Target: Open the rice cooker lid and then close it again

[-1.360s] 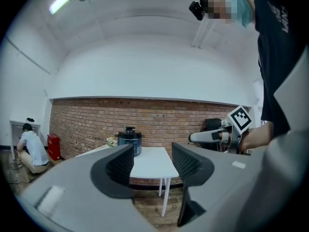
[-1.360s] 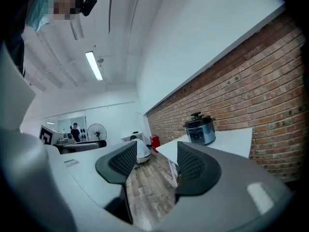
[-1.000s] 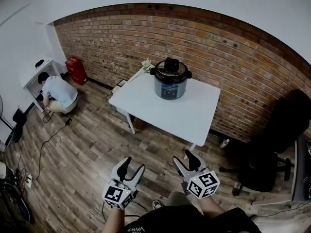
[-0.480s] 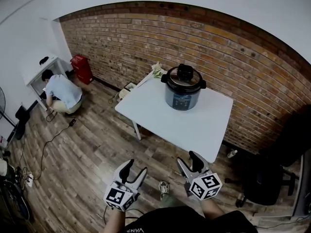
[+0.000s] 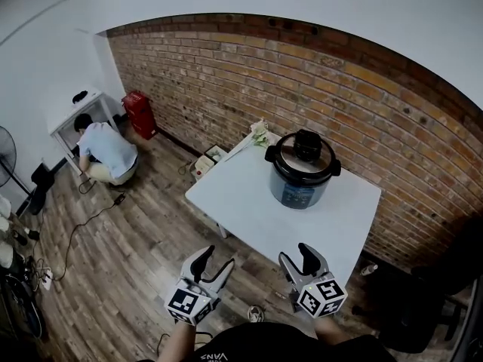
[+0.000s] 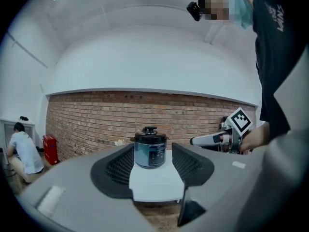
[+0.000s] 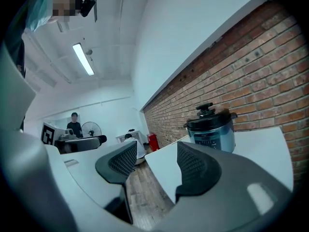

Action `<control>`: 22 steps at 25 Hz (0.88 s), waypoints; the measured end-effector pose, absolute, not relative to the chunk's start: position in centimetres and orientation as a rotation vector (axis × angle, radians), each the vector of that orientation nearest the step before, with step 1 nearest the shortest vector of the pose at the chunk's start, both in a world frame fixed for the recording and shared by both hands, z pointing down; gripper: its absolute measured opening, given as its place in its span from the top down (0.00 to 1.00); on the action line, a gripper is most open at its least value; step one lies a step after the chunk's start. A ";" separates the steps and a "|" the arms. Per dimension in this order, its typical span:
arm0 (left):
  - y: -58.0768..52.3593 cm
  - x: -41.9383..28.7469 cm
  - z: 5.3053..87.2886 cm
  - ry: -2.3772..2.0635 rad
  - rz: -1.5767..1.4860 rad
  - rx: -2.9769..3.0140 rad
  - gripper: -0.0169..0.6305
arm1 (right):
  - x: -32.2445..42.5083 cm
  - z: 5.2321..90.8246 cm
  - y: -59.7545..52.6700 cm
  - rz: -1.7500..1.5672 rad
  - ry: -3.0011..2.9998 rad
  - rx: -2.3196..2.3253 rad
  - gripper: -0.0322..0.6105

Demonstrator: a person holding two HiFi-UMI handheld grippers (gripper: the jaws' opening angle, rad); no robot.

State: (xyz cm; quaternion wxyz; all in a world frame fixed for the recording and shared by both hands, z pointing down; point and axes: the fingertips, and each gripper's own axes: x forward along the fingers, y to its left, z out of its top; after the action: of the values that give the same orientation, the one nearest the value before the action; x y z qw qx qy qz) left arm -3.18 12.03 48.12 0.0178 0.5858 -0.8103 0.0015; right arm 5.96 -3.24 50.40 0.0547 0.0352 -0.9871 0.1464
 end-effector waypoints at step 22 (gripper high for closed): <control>-0.1 -19.1 48.8 -2.097 0.007 2.243 0.63 | -3.5 50.4 -10.5 0.520 -2.959 0.728 0.56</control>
State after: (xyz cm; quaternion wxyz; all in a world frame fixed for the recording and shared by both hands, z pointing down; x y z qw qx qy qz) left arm -19.08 -0.07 48.85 0.0354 0.7301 -0.6824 0.0021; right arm -3.54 -10.46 50.38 0.0253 0.2356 -0.9569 0.1680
